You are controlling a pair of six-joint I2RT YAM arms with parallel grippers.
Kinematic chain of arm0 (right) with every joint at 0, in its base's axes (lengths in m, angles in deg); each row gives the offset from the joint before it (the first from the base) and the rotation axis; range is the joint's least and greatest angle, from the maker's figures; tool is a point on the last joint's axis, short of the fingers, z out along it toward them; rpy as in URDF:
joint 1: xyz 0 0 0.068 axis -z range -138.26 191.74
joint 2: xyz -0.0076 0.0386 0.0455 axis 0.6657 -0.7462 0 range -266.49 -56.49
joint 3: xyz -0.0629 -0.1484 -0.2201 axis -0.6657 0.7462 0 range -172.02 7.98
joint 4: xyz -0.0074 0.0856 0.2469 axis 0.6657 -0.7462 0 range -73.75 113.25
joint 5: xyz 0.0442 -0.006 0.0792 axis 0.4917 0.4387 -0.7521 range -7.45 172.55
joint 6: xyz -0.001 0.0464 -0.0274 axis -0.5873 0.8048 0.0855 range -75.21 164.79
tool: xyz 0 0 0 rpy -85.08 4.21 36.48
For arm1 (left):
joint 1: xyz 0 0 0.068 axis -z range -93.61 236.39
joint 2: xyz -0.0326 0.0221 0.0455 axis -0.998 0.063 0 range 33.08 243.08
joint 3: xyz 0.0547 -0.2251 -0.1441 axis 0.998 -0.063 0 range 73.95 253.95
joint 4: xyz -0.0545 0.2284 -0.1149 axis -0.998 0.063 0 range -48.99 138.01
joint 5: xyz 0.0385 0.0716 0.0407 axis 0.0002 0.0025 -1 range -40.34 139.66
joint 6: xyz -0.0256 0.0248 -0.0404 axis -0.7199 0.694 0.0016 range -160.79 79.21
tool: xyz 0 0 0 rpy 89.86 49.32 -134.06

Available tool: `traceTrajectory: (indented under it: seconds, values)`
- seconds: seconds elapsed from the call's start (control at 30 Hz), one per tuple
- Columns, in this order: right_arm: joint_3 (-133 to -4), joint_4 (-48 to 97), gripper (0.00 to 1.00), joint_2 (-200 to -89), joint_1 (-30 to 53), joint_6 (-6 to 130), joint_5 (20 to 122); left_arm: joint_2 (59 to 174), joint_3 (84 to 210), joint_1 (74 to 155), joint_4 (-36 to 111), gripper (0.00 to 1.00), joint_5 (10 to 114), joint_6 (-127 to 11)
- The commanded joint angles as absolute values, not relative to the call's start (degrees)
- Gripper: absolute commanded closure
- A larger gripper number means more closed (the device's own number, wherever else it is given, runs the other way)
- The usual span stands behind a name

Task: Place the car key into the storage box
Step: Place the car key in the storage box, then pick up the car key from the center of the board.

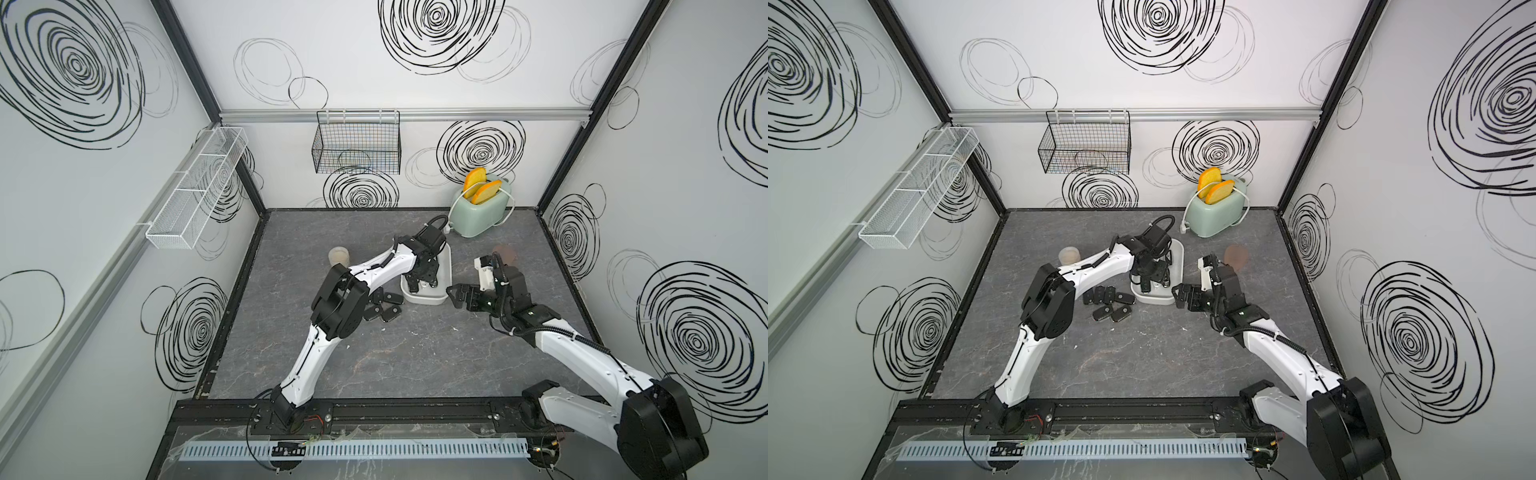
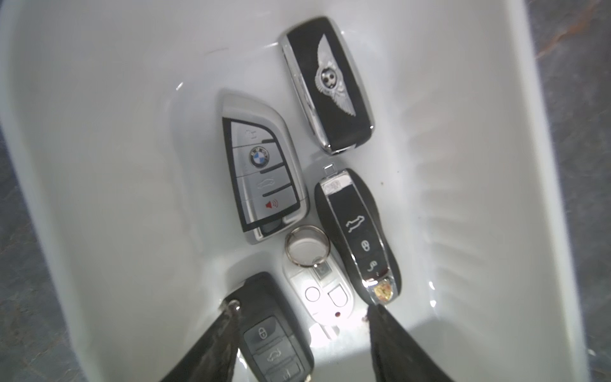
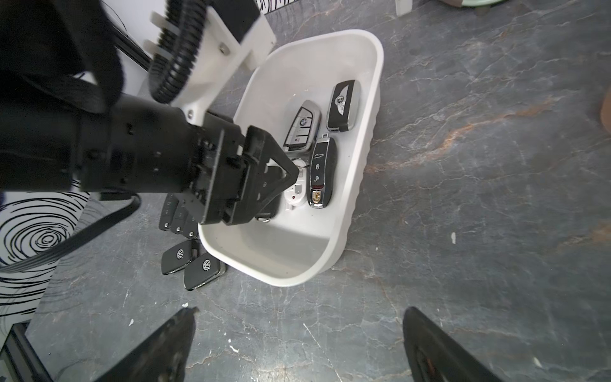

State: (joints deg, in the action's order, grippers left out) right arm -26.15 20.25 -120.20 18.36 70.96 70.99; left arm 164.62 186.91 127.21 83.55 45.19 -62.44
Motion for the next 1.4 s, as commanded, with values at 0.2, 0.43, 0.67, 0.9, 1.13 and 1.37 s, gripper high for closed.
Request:
traceTrajectory:
  seconds: [0.2,0.43,0.67,0.9,1.13,1.37]
  values:
    - [-35.15,23.90,0.01,-128.41,17.66,65.59,72.61,151.53,185.98,121.85,78.08,0.02,50.18,-66.96]
    - [-44.64,18.61,0.01,-136.36,16.74,64.08,70.52,144.20,176.85,116.30,69.94,0.02,57.30,-71.33]
    - [-51.60,11.14,0.01,-140.88,14.38,64.29,70.13,138.59,167.41,113.81,65.02,0.02,58.61,-76.59]
    - [-55.18,5.90,0.01,-143.71,9.65,63.63,69.82,129.26,157.16,113.86,62.43,0.02,59.57,-79.43]
    - [-49.35,10.50,0.01,-143.23,-0.06,61.52,70.21,109.92,135.99,113.22,58.00,0.02,54.70,-81.22]
    - [-49.01,11.86,0.01,-145.53,-7.31,57.56,67.77,92.83,119.95,109.53,58.95,0.02,54.56,-82.88]
